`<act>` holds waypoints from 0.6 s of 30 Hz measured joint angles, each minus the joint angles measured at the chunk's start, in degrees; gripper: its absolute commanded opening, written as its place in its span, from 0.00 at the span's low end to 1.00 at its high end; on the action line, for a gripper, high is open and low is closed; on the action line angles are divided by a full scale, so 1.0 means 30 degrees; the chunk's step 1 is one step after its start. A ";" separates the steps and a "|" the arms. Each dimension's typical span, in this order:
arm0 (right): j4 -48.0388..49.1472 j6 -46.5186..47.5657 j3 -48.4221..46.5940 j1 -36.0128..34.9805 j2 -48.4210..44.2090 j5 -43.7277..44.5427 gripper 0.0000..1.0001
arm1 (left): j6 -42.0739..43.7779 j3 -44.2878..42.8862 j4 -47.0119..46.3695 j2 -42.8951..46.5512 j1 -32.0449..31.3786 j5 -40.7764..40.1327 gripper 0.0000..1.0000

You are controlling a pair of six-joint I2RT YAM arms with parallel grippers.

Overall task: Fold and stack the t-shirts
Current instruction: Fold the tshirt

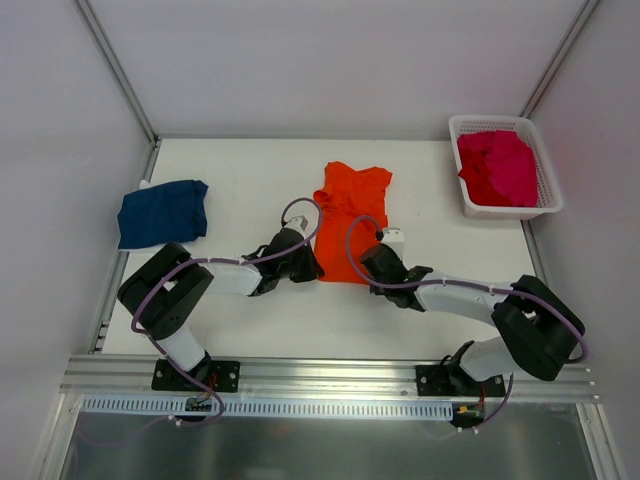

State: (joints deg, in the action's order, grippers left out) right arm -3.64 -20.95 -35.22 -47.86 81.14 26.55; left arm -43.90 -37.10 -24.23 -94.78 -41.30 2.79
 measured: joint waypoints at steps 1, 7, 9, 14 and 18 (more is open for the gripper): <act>0.0000 -0.0029 -0.0007 0.0000 0.0022 -0.0007 0.00 | 0.0000 0.0007 0.0000 0.0007 0.0000 -0.0007 0.00; 0.0255 -0.0444 -0.0015 0.0000 0.0233 0.0000 0.00 | 0.0007 0.0168 -0.0146 0.0058 0.0000 -0.0058 0.00; 0.0444 -0.0532 -0.0080 0.0000 0.0386 0.0007 0.01 | 0.0000 0.0270 -0.0313 0.0058 0.0000 -0.0102 0.00; 0.0437 -0.0583 -0.0233 0.0015 0.0488 -0.0007 0.00 | 0.0058 0.0408 -0.0554 0.0073 0.0000 -0.0189 0.00; -0.0634 -0.0459 -0.0656 0.0015 0.0255 -0.0175 0.00 | 0.0539 0.0109 0.0306 0.0364 -0.0007 -0.0678 0.00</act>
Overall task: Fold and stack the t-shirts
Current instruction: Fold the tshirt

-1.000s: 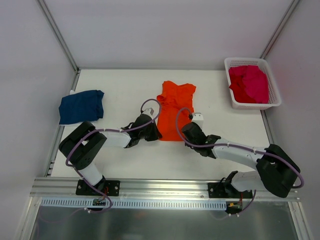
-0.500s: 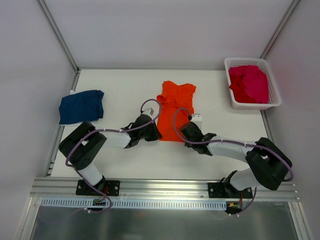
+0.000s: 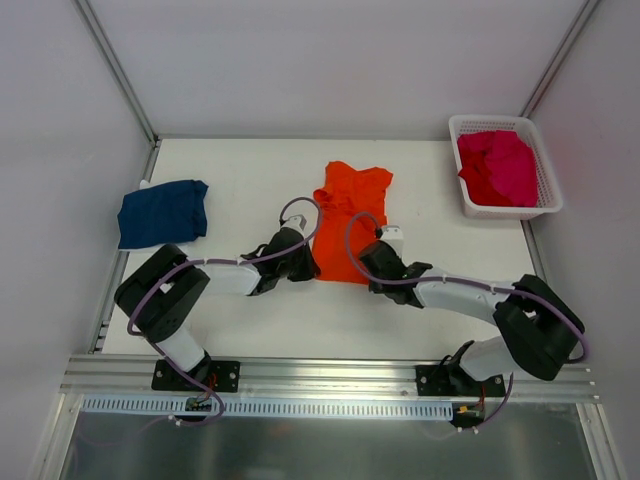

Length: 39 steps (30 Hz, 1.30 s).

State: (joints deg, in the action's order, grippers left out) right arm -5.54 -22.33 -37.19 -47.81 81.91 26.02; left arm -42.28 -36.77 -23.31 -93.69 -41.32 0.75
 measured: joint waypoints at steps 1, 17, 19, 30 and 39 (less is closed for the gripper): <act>-0.0546 0.0131 -0.0182 0.0000 -0.0233 -0.0022 0.00 | 0.0204 -0.0197 0.0525 0.0102 0.0000 -0.0219 0.00; -0.4401 0.1719 -0.1800 0.0000 -0.8342 0.0678 0.99 | 0.3031 -0.5646 0.5938 0.3118 0.0007 -0.2455 0.99; -0.4218 0.1741 -0.0729 0.0007 -0.8845 0.0335 0.99 | 0.3045 -0.5056 0.6164 0.3264 0.0015 -0.2783 0.99; -0.0270 0.0568 0.3832 0.0925 -0.9340 -0.3410 0.99 | 0.2448 -0.1035 0.5217 0.2361 0.1355 0.0372 0.99; 0.4656 -0.0911 0.6331 0.2710 -0.8969 -0.7300 0.99 | 0.1902 0.0627 0.2339 0.2725 0.2149 0.2885 0.99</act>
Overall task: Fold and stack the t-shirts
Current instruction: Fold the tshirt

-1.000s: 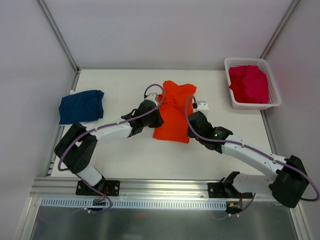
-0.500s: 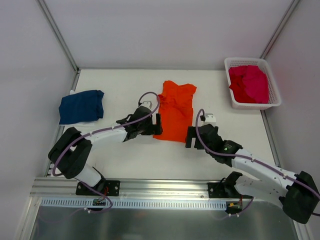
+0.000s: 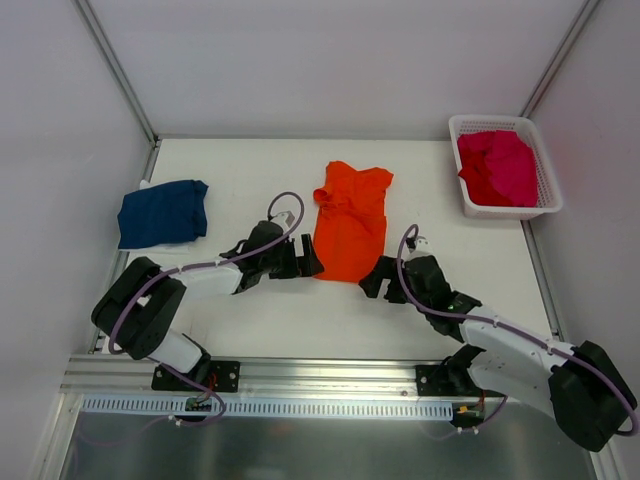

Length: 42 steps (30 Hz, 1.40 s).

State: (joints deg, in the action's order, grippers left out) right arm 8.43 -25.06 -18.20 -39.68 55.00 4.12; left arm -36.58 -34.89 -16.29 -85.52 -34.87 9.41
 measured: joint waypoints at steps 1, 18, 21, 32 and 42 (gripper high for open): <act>0.0321 -0.0073 0.0000 0.0007 0.0168 -0.0175 0.99 | -0.0146 0.0109 -0.0321 -0.0066 0.0117 0.0430 0.99; 0.3155 -0.1384 0.0073 0.0044 0.3417 -0.1610 0.99 | -0.1530 0.0765 -0.4211 -0.1494 0.0401 0.3614 0.99; 0.3242 -0.1508 0.0073 0.0044 0.3424 -0.1632 0.99 | -0.1530 0.0765 -0.4204 -0.1508 0.0401 0.3730 0.99; 0.3453 -0.1647 0.0087 0.0044 0.3504 -0.1537 0.99 | -0.1617 0.0758 -0.4656 -0.1880 0.0401 0.4218 0.93; 0.3963 -0.1741 0.0087 0.0036 0.4029 -0.1231 1.00 | -0.1639 0.0750 -0.4925 -0.2135 0.0401 0.4371 0.90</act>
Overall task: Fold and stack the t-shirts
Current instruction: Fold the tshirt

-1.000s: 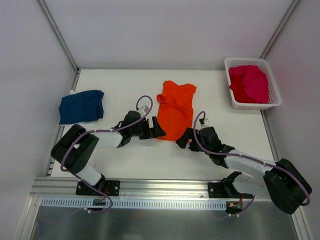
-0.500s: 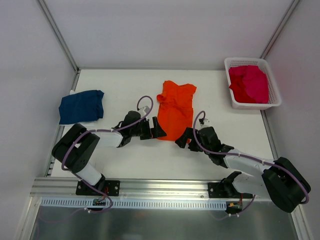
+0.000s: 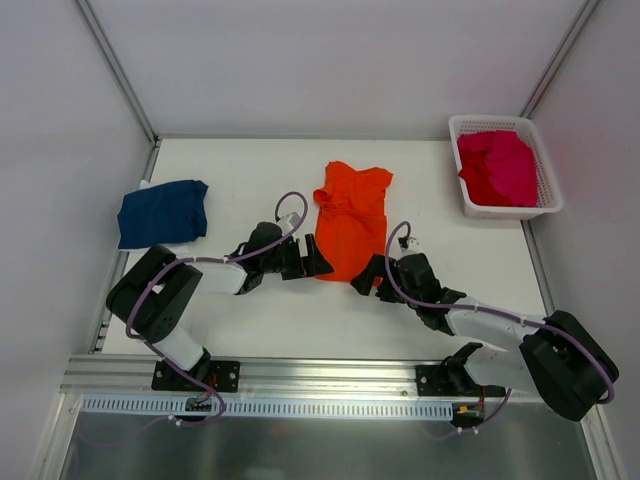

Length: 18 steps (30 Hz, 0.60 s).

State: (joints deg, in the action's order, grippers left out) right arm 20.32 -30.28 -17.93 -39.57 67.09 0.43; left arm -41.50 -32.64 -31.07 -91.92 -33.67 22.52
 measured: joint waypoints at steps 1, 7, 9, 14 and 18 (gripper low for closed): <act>-0.0102 -0.0022 0.0000 0.0000 -0.0095 0.0087 0.99 | -0.0007 0.0000 0.0015 0.0000 0.0000 0.0000 0.90; -0.1435 -0.0044 0.0372 0.0000 -0.1749 0.0933 1.00 | -0.0117 0.0678 0.0000 0.0554 0.0000 -0.0036 0.90; -0.1967 -0.0044 0.0415 0.0000 -0.2317 0.1268 1.00 | -0.0240 0.0882 -0.0007 0.0707 0.0000 -0.0029 0.90; -0.2980 -0.0036 0.0430 -0.0036 -0.3359 0.1945 1.00 | -0.0466 0.0903 -0.0007 0.0721 0.0000 -0.0029 0.89; -0.3410 -0.0022 0.0430 -0.0036 -0.3519 0.2310 0.99 | -0.0539 0.0903 -0.0036 0.0678 -0.0007 -0.0036 0.89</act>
State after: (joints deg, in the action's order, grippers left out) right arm 10.09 -30.35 -16.64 -39.68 56.53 7.35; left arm -43.11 -29.93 -31.18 -89.89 -33.69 22.41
